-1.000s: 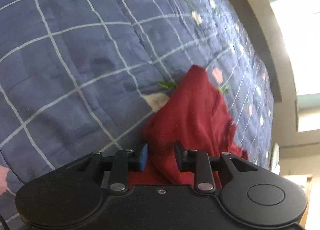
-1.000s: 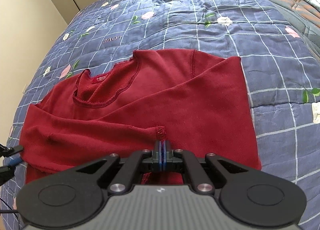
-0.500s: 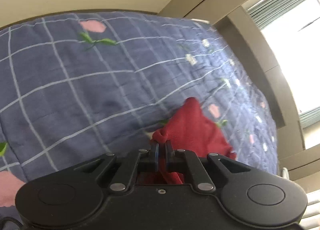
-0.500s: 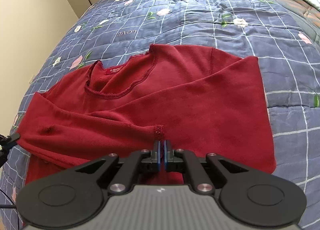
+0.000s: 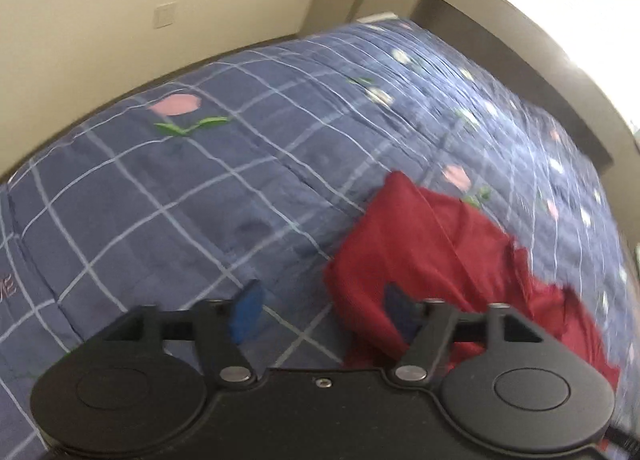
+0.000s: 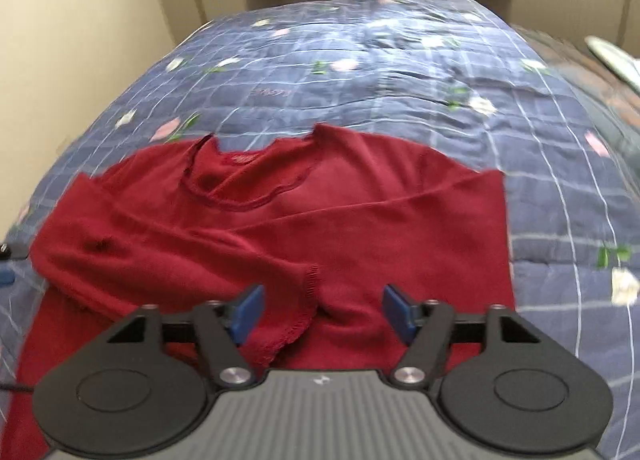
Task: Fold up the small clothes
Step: 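Open both grippers and lift them off the folded sweater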
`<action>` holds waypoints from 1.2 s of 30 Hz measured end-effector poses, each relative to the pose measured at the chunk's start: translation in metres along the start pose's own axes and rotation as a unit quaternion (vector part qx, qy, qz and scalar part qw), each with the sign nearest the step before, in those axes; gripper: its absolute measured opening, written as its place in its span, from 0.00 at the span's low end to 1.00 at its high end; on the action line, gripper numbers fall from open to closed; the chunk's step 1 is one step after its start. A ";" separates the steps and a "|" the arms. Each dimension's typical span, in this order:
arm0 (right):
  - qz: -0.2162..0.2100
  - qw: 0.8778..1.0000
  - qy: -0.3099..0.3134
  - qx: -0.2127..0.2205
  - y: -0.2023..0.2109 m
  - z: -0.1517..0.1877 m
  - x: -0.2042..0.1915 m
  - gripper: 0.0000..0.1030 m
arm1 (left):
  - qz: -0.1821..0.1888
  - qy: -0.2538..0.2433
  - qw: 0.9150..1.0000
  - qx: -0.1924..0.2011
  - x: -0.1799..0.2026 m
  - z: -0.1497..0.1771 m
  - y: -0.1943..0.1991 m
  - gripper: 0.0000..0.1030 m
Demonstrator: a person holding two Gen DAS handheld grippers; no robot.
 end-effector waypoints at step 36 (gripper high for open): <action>0.117 0.990 -0.016 -0.078 0.122 0.163 0.043 1.00 | -0.063 -0.160 0.973 -0.151 -0.057 0.140 0.089 0.99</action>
Point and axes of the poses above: each gripper's, at about its wrist camera, not at the fingertips, and y roughly against the way its jaws point, x to its right, z to its underside, the point moved 9 cm from there along -y, roughly the way its jaws point, and after that the axes turned 6 degrees about x, right-handed, at the moved point
